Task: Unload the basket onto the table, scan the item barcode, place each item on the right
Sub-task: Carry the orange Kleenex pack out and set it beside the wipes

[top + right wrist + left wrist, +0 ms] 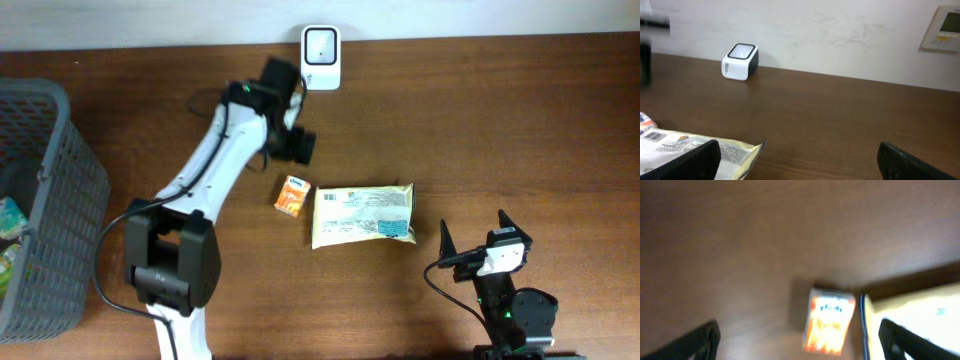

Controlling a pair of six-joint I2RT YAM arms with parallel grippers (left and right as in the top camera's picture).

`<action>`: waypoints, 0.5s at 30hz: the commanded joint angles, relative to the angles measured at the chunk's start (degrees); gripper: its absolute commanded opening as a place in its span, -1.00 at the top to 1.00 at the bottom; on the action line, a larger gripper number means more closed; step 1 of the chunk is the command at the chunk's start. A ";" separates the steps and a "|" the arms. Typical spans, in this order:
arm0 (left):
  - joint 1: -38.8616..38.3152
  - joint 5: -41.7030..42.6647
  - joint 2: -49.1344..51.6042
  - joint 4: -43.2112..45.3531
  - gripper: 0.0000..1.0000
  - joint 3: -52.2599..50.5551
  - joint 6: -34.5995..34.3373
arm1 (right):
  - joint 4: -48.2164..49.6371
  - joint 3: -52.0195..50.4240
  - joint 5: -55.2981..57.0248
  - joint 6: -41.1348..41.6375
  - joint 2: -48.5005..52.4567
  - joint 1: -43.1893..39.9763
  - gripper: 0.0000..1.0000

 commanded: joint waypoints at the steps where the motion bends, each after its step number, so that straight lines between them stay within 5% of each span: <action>1: 6.51 -1.95 -0.96 -10.32 -0.98 22.69 -2.12 | -0.28 -0.31 -0.35 0.04 -0.17 0.31 -0.97; 3: 17.62 -2.36 -3.19 -17.11 -0.98 39.17 -5.25 | -0.28 -0.31 -0.35 0.04 -0.17 0.31 -0.97; 5: 25.53 -2.38 -5.16 -18.86 -0.98 42.27 -6.73 | -0.28 -0.31 -0.35 0.04 -0.17 0.31 -0.97; 8: 45.00 -3.39 -6.40 -23.47 -0.98 42.25 -12.76 | -0.28 -0.31 -0.35 0.04 -0.17 0.31 -0.97; 15: 63.25 -3.48 -4.55 -20.83 -0.98 30.86 -10.19 | -0.28 -0.31 -0.35 0.07 -0.17 0.31 -0.97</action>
